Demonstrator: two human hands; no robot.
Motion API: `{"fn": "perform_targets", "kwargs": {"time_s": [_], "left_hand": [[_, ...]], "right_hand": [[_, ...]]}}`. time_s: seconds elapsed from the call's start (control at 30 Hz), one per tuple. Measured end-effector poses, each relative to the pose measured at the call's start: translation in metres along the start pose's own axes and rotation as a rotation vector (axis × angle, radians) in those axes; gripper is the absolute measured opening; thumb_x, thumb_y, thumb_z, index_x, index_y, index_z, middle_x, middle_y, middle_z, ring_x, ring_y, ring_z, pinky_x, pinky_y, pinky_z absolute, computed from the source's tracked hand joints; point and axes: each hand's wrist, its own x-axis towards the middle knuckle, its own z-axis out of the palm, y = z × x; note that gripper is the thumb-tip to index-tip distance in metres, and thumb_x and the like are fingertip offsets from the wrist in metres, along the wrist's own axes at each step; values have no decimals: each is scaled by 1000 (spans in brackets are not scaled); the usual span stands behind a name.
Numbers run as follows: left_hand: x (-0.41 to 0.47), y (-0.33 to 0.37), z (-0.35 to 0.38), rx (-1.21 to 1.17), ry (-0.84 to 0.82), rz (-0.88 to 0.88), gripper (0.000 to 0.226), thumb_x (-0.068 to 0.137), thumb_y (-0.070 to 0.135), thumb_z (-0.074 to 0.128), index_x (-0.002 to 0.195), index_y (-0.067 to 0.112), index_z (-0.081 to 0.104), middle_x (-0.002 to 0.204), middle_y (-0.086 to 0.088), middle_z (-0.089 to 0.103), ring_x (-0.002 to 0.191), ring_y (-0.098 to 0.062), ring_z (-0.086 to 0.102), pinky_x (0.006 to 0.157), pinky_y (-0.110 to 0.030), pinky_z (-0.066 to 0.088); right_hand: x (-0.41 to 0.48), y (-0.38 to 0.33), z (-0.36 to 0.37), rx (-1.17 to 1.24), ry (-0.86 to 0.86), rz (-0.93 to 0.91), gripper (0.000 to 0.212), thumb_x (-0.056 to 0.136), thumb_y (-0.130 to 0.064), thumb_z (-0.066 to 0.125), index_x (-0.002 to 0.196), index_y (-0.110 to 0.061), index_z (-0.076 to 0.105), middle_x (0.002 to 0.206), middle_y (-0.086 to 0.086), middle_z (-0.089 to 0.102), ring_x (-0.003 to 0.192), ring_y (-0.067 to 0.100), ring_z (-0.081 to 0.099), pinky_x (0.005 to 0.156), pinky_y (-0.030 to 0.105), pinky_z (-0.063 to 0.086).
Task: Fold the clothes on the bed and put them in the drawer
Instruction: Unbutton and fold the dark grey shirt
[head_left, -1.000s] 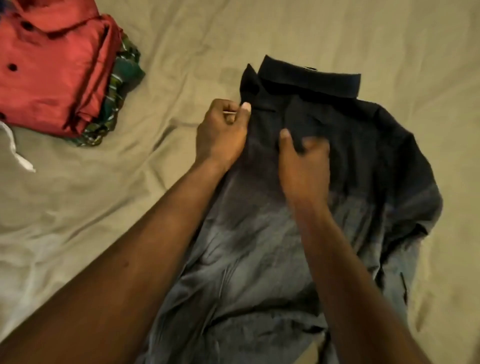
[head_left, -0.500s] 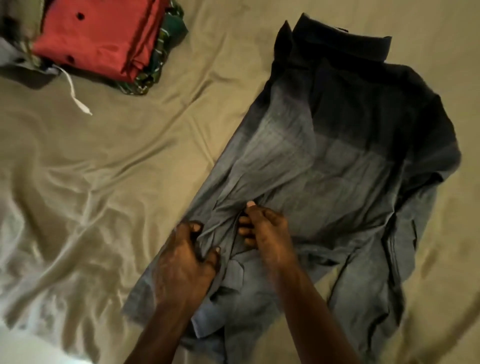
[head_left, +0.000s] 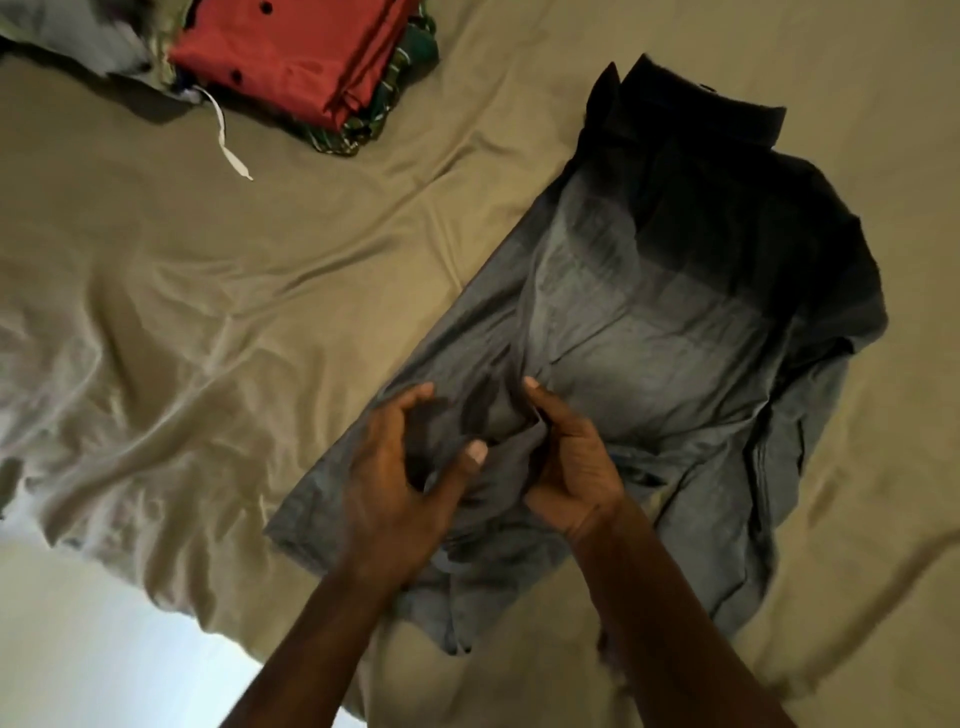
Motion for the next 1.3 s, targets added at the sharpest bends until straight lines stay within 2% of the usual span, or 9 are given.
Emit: {"fn": "perform_targets", "kwargs": {"time_s": [0.13,0.33,0.43,0.6,0.7,0.8,1.07,1.23,1.3], "left_hand": [[10,-17,0,-3,-401,-151,82,68,79,73,133,30,61,126,14,69,119,-5,65,100,-42,55],[-1,0,-23,370,-151,116,72,77,43,86,140,31,55,125,17,65,111,-4,62,86,-10,41],[-16,14,-37,262,-249,-8,60,76,61,78,129,47,53,112,40,59,98,20,54,79,4,36],[-27,12,-46,848,-333,-84,84,76,82,58,148,46,34,142,10,47,128,-18,51,95,-34,49],[-21,12,-39,578,-506,-367,72,72,93,49,111,36,67,104,10,73,94,-7,69,74,-25,49],[-5,4,-27,485,-286,-409,73,85,84,40,82,18,70,69,1,68,61,-7,58,59,-23,40],[39,-8,32,420,-152,-132,35,87,60,67,81,26,64,75,11,67,75,-13,65,71,-32,53],[61,-12,19,80,177,-397,41,102,38,56,68,15,57,65,-1,58,68,-24,57,60,-32,39],[62,-20,15,202,87,-360,37,102,46,55,81,17,61,76,0,64,78,-24,60,70,-33,42]], "right_hand": [[1,0,-8,99,-12,-11,62,93,-46,57,138,-4,61,136,19,64,120,35,65,95,50,57],[22,-29,-10,56,129,-60,57,93,-54,62,126,-8,68,121,15,73,109,32,71,100,49,54],[33,-45,3,-89,229,-107,48,88,-31,76,128,-7,66,125,20,70,116,37,66,100,55,53],[42,-51,-15,-280,550,-481,32,84,-5,77,109,-11,59,119,18,68,108,38,67,93,59,57],[47,-46,-36,-314,564,-359,21,94,-15,69,112,-10,59,119,16,66,109,40,64,90,60,57],[49,-41,-51,-303,533,-271,39,98,-28,63,134,-12,56,131,15,63,116,35,61,97,58,54],[62,-41,-55,-512,642,-424,18,103,-30,58,109,-14,51,100,6,58,92,24,57,92,47,55],[64,-35,-64,-647,664,-632,18,99,-18,65,105,-13,48,80,-3,52,79,22,58,75,45,60],[66,-29,-65,-754,678,-687,24,96,-22,67,108,-15,48,81,-5,53,77,22,63,70,52,62]]}}
